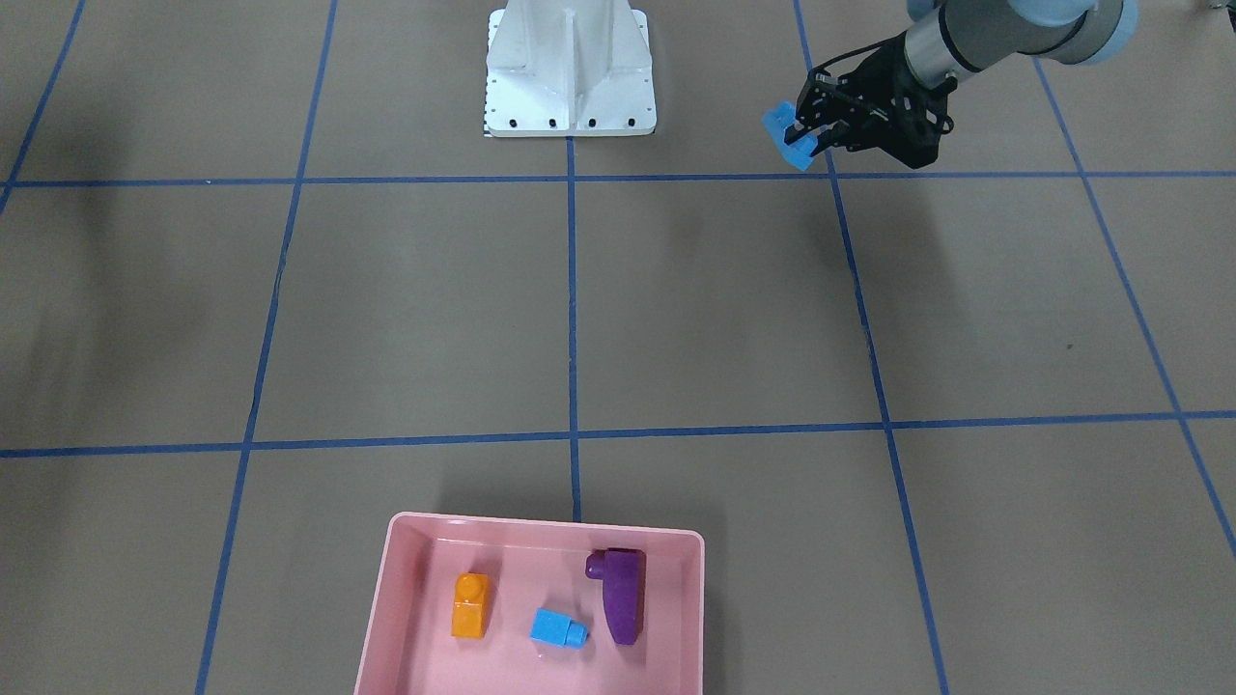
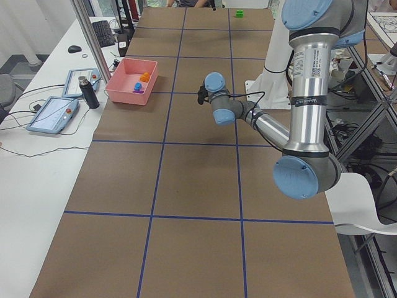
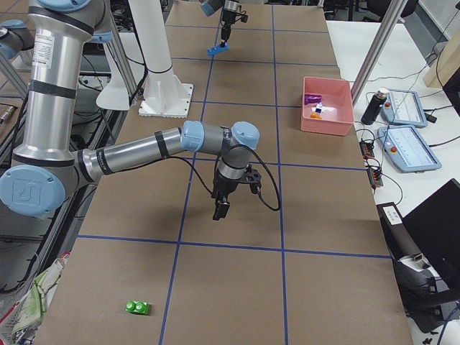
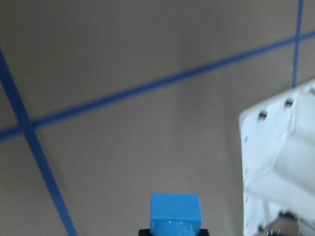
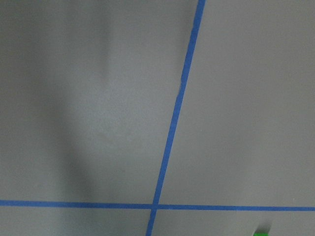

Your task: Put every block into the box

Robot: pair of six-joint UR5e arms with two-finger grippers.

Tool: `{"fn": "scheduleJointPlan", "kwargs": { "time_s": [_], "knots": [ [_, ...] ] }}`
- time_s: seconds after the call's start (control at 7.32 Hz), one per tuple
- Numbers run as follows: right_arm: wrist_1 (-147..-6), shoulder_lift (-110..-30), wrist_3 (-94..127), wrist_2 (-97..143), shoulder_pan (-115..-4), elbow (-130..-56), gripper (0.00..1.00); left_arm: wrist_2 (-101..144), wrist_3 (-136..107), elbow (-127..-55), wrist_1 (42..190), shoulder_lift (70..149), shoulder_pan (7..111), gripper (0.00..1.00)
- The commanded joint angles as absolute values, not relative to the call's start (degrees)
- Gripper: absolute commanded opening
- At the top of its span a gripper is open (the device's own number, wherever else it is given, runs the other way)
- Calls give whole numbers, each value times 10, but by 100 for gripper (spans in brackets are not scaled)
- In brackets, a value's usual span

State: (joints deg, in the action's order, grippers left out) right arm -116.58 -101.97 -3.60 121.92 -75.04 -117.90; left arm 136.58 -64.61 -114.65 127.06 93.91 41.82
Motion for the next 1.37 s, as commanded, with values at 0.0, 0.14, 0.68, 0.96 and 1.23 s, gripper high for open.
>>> {"fn": "scheduleJointPlan", "kwargs": {
  "time_s": [0.0, 0.14, 0.68, 0.96, 1.23],
  "knots": [
    [-1165, -1069, -137, 1223, -799, -1186, 100, 1365, -655, -1077, 1236, 1050, 473, 0],
    [-1165, -1091, -181, 1222, -824, -1182, 100, 1366, -657, -1054, 1215, 1098, 495, 0],
    [-1141, -1121, -319, 1219, -942, -1106, 100, 1315, -808, -787, 1212, 1399, 552, 0],
    [-972, -1126, -340, 1220, -972, -996, 100, 1213, -851, -646, 1220, 1520, 553, 0],
    [-953, -1125, -337, 1219, -972, -962, 100, 1104, -860, -546, 1270, 1575, 549, 0]
  ]
}}
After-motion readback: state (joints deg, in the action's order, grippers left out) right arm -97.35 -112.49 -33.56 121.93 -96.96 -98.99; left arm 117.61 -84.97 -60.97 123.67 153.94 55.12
